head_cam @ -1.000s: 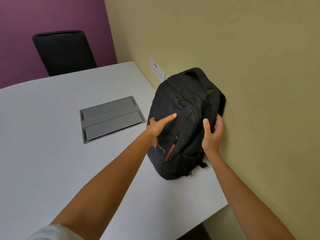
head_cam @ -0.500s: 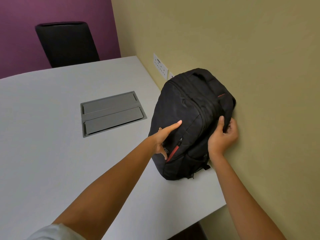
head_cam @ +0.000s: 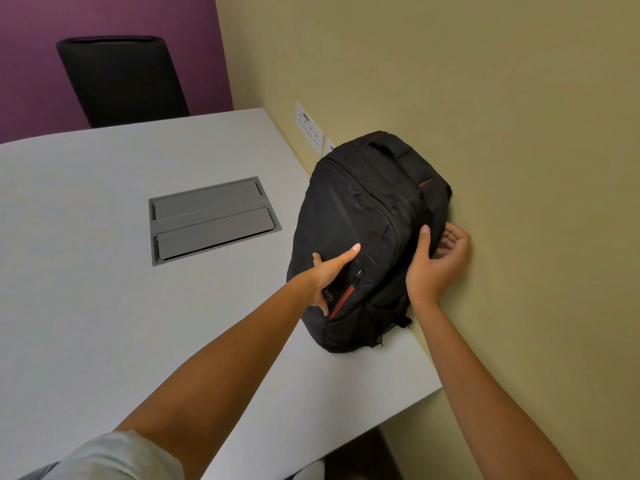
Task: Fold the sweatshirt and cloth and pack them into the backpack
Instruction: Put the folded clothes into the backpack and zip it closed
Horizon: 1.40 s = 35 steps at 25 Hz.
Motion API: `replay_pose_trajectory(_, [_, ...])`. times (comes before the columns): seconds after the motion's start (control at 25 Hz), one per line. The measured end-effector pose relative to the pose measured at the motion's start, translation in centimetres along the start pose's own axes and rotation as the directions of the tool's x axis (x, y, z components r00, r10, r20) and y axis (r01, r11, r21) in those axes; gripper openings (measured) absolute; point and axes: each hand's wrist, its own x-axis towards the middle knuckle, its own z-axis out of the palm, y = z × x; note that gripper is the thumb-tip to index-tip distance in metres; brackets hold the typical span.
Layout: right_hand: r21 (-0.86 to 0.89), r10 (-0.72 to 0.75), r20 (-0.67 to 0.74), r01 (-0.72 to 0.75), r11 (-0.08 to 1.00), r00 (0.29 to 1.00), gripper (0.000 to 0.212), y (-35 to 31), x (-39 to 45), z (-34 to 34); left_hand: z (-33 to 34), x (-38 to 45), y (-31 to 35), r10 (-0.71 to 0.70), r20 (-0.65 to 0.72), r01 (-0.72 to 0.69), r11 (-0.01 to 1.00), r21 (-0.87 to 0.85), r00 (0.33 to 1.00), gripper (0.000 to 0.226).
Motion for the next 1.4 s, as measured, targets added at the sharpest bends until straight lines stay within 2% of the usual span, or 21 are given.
replay_pose_trajectory(0.08, [-0.003, -0.062, -0.016, 0.061, 0.998, 0.998, 0.024, -0.4, -0.4, 0.0, -0.4, -0.2, -0.9, 0.031, -0.032, -0.029, 0.997, 0.070, 0.999, 0.119])
replay_pose_trajectory(0.2, [-0.007, -0.179, -0.001, 0.179, 0.984, 0.984, 0.018, -1.7, -1.6, 0.5, -2.2, -0.9, -2.0, 0.075, -0.032, -0.066, 0.975, 0.214, 0.997, 0.097])
replay_pose_trajectory(0.32, [-0.022, -0.313, 0.050, 0.314, 0.949, 0.949, 0.016, -3.8, -3.3, 1.2, -4.4, -2.0, -3.1, 0.082, 0.004, -0.080, 0.954, 0.288, 0.997, 0.082])
replay_pose_trajectory(0.44, [-0.069, -0.382, 0.131, 0.393, 0.917, 0.915, 0.017, -5.5, -6.1, 1.9, -6.7, -3.1, -5.5, 0.114, -0.040, -0.091, 0.926, 0.366, 0.993, 0.074])
replay_pose_trajectory(0.64, [-0.036, -0.363, 0.332, 0.397, 0.917, 0.870, 0.015, -6.3, -12.2, 2.2, -11.6, -6.1, -10.6, 0.108, -0.117, -0.062, 0.937, 0.344, 0.987, 0.065])
replay_pose_trajectory(0.8, [-0.070, -0.253, 0.521, 0.335, 0.940, 0.816, 0.016, -6.4, -18.7, 1.8, -16.4, -9.5, -14.3, 0.134, -0.145, -0.093, 0.961, 0.262, 0.980, 0.062])
replay_pose_trajectory(1.04, [-0.158, -0.144, 0.750, 0.386, 0.909, 0.646, 0.019, -5.6, -29.4, -1.0, -20.4, -13.9, -21.1, 0.224, -0.279, -0.185, 0.970, 0.157, 0.934, 0.025])
replay_pose_trajectory(1.2, [-0.132, -0.127, 0.833, 0.416, 0.900, 0.538, 0.018, -7.2, -33.3, -1.8, -21.8, -16.9, -24.5, 0.231, -0.276, -0.196, 0.969, 0.148, 0.933, 0.020])
replay_pose_trajectory(1.4, [-0.063, -0.139, 0.892, 0.423, 0.904, 0.430, 0.017, -9.2, -35.9, -0.9, -24.2, -20.2, -27.1, 0.231, -0.380, -0.206, 0.973, 0.104, 0.896, 0.023])
